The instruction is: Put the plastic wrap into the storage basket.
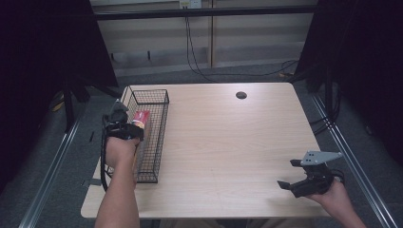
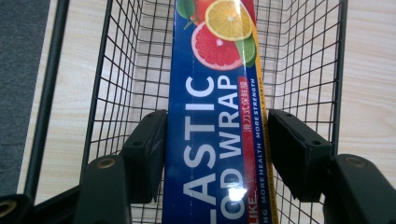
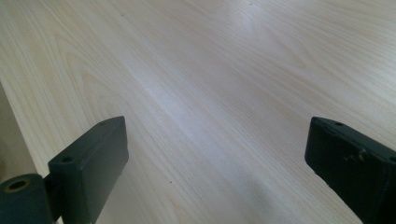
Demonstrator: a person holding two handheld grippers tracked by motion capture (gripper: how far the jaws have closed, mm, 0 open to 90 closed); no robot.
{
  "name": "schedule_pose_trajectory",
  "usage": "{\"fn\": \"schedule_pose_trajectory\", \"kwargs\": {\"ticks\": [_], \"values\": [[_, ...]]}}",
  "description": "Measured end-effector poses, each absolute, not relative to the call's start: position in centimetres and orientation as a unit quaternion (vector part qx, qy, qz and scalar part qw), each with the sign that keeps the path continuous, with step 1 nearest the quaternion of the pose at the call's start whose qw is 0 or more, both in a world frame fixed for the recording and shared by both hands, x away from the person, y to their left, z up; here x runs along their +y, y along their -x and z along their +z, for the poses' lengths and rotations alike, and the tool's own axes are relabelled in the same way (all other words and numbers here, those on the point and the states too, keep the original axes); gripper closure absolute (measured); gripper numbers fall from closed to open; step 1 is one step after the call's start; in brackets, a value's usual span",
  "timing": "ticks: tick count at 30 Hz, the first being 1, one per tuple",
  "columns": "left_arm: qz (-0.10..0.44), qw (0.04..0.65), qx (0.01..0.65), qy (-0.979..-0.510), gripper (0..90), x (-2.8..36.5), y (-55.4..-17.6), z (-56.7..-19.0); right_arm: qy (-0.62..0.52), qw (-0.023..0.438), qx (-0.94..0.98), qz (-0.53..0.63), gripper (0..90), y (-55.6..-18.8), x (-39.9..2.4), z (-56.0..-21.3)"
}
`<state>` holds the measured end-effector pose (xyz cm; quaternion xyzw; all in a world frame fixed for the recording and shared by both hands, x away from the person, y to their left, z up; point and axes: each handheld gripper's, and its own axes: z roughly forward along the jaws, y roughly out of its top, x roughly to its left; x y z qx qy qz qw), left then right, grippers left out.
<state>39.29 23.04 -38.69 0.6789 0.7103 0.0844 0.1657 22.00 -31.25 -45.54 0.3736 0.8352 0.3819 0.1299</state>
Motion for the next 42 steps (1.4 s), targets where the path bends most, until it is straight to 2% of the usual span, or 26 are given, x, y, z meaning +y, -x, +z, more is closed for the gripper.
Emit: {"fn": "schedule_pose_trajectory", "kwargs": {"ticks": [5, 11, 22, 42], "values": [[0.083, 0.167, 0.711, -0.678, 27.1, 23.2, -39.4, -38.2, -0.372, 0.129, 0.836, 0.383, 6.2, -22.2, -31.2, -45.5], [0.079, 0.185, 0.709, -0.676, 18.5, 23.4, -39.3, -37.5, -0.372, 0.128, 0.836, 0.384, 6.2, -22.3, -31.1, -45.5], [0.069, 0.211, 0.684, -0.695, 13.4, 23.0, -39.1, -36.5, -0.371, 0.129, 0.836, 0.384, 6.2, -22.2, -31.0, -45.6], [0.047, 0.262, 0.631, -0.728, 12.3, 20.0, -38.1, -34.8, -0.365, 0.127, 0.839, 0.384, 6.2, -22.6, -30.3, -45.4]]}}
